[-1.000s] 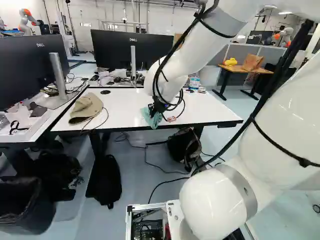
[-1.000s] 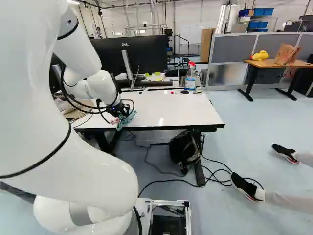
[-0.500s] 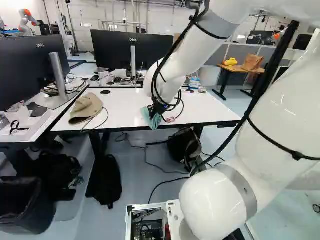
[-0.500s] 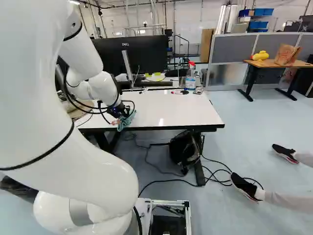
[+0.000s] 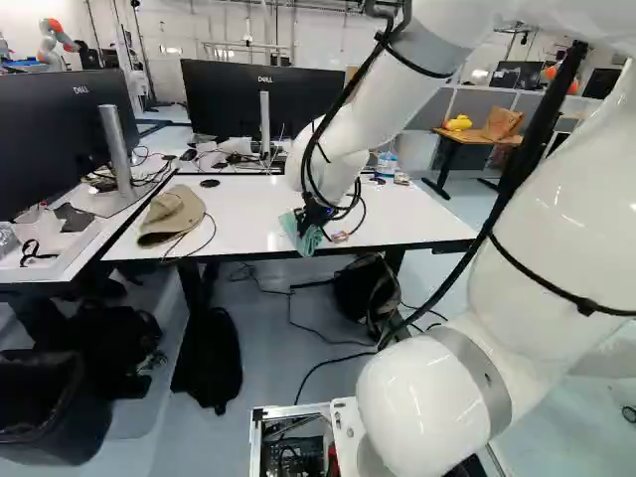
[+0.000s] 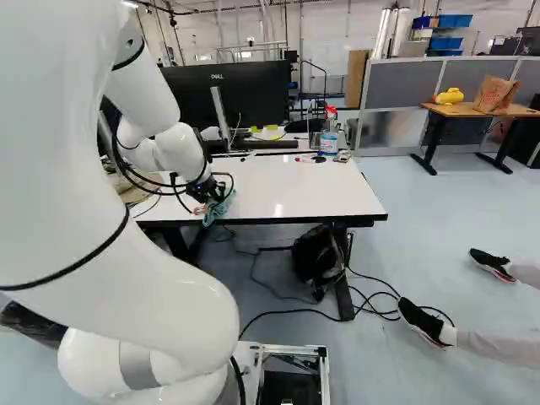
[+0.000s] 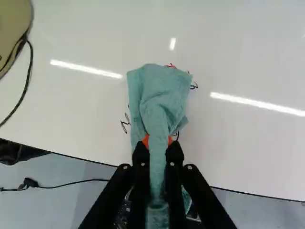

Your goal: Clean the table with the green towel

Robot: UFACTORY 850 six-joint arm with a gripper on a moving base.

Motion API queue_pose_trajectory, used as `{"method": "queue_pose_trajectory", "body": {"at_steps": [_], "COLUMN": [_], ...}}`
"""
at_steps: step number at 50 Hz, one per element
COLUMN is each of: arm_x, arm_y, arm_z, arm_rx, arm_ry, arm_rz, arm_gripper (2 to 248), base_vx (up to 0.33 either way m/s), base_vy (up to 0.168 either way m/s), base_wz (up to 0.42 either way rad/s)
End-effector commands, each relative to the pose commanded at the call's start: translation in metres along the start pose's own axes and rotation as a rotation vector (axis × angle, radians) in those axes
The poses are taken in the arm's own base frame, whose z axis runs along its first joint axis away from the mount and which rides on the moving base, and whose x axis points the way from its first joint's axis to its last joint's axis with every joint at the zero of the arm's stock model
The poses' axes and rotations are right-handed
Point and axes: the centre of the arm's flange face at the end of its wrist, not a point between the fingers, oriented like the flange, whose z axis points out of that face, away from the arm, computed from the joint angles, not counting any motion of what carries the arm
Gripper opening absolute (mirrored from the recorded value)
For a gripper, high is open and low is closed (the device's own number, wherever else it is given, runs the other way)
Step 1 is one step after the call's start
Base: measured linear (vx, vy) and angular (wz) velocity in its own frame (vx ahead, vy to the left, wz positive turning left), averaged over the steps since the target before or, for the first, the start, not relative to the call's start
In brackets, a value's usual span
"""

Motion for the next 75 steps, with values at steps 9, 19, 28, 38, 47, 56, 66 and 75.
{"method": "queue_pose_trajectory", "body": {"at_steps": [9,19,28,38,47,56,66,75], "arm_x": [0.012,0.025,0.035,0.049,0.064,0.080,0.095,0.104], "arm_y": [0.012,0.026,0.039,0.051,0.055,0.055,0.048,0.036], "arm_z": [0.006,0.013,0.018,0.026,0.034,0.043,0.052,0.058], "arm_rx": [-0.014,-0.030,-0.045,-0.056,-0.058,-0.058,-0.049,-0.036], "arm_ry": [0.001,0.003,0.005,0.009,0.013,0.019,0.026,0.029], "arm_rz": [0.025,0.053,0.079,0.099,0.102,0.100,0.086,0.063], "arm_gripper": [42,42,42,42,42,42,42,42], "base_vx": [0.000,0.000,0.000,0.000,0.000,0.000,0.000,0.000], "base_vy": [0.000,0.000,0.000,0.000,0.000,0.000,0.000,0.000], "base_wz": [0.000,0.000,0.000,0.000,0.000,0.000,0.000,0.000]}}
